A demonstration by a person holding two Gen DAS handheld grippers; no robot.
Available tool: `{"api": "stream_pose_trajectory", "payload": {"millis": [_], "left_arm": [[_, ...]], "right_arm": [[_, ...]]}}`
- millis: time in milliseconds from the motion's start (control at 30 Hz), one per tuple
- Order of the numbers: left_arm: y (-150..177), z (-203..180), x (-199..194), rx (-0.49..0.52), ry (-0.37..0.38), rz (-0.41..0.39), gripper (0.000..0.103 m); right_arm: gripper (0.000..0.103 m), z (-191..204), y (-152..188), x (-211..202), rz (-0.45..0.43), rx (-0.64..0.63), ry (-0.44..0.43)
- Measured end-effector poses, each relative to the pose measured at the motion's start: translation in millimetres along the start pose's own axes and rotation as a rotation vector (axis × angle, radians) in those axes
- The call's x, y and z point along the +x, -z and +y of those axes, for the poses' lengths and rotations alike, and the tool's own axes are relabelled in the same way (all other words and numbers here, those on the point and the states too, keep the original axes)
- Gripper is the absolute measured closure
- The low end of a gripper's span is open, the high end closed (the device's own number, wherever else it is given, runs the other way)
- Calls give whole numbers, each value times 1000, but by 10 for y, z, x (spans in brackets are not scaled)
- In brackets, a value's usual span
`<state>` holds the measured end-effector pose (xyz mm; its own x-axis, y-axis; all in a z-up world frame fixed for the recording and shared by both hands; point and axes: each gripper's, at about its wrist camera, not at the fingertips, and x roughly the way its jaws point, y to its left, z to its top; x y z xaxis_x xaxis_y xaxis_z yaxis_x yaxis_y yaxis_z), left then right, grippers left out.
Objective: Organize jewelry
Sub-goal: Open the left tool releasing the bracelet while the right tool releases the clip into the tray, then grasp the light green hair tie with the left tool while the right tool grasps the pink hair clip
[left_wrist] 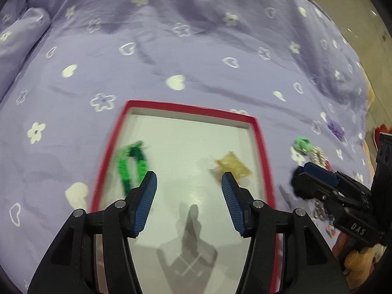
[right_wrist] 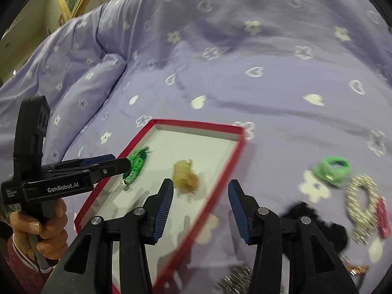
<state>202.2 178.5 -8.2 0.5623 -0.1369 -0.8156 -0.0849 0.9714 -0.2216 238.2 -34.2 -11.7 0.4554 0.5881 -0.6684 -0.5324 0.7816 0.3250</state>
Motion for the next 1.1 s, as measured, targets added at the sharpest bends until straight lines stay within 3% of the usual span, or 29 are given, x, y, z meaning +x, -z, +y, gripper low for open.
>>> {"api": "stream_pose_trajectory", "payload": {"millis": [400, 633, 800, 1100], "left_arm": [[30, -827, 85, 144, 75, 30, 47], [13, -1195, 200, 212, 92, 46, 47], [-64, -1412, 330, 267, 104, 54, 47], [-264, -1869, 770, 402, 114, 97, 47]], "right_arm": [[54, -872, 363, -699, -46, 144, 128], [54, -1221, 477, -977, -69, 161, 196], [54, -1466, 479, -1038, -62, 154, 253], [54, -1719, 440, -800, 14, 99, 279]]}}
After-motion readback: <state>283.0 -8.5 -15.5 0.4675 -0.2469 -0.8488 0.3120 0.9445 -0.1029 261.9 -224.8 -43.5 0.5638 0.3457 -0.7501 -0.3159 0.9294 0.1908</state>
